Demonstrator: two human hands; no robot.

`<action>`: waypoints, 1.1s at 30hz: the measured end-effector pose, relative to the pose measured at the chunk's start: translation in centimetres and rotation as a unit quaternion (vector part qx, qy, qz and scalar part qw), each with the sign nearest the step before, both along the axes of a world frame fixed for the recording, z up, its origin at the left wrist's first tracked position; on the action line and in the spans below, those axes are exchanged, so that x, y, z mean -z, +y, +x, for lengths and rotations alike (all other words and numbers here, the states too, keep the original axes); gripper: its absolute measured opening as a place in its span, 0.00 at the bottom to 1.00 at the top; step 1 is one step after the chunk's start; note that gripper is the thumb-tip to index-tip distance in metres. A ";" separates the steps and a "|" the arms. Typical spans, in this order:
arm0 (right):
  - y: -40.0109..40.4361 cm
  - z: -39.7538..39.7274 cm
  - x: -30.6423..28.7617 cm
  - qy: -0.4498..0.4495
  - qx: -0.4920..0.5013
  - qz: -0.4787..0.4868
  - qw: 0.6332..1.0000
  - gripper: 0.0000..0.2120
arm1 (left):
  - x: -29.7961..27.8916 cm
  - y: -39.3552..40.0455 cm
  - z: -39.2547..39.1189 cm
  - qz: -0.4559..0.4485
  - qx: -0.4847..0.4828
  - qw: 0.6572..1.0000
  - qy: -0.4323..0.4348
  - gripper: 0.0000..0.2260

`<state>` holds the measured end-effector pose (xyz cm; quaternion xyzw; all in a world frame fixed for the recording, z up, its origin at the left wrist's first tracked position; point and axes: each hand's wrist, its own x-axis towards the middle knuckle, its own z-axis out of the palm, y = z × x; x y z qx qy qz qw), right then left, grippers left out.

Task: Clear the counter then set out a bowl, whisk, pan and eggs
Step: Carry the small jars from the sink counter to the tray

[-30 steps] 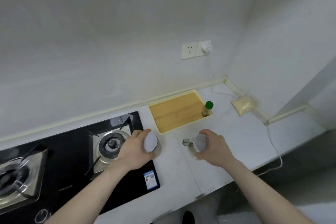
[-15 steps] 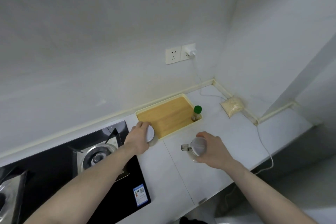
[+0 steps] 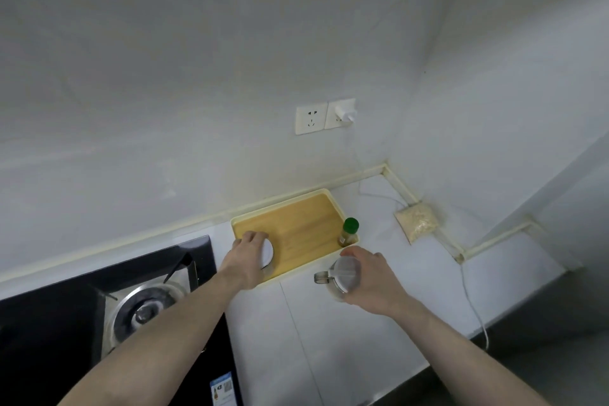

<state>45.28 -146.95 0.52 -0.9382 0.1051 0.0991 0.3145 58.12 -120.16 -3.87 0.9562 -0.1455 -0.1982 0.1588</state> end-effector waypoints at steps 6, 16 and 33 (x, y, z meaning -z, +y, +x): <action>-1.0 2.8 -0.7 0.009 -0.043 -0.008 0.999 0.35 | 2.2 -1.1 0.4 0.012 -0.016 1.000 0.014 0.35; -0.5 7.9 0.5 0.024 -0.137 -0.014 0.990 0.35 | 2.4 -0.2 -0.7 0.009 -0.058 0.998 0.018 0.38; 4.1 15.9 4.0 0.068 -0.080 -0.027 0.994 0.38 | 1.2 0.0 -6.3 0.061 -0.090 0.992 0.065 0.43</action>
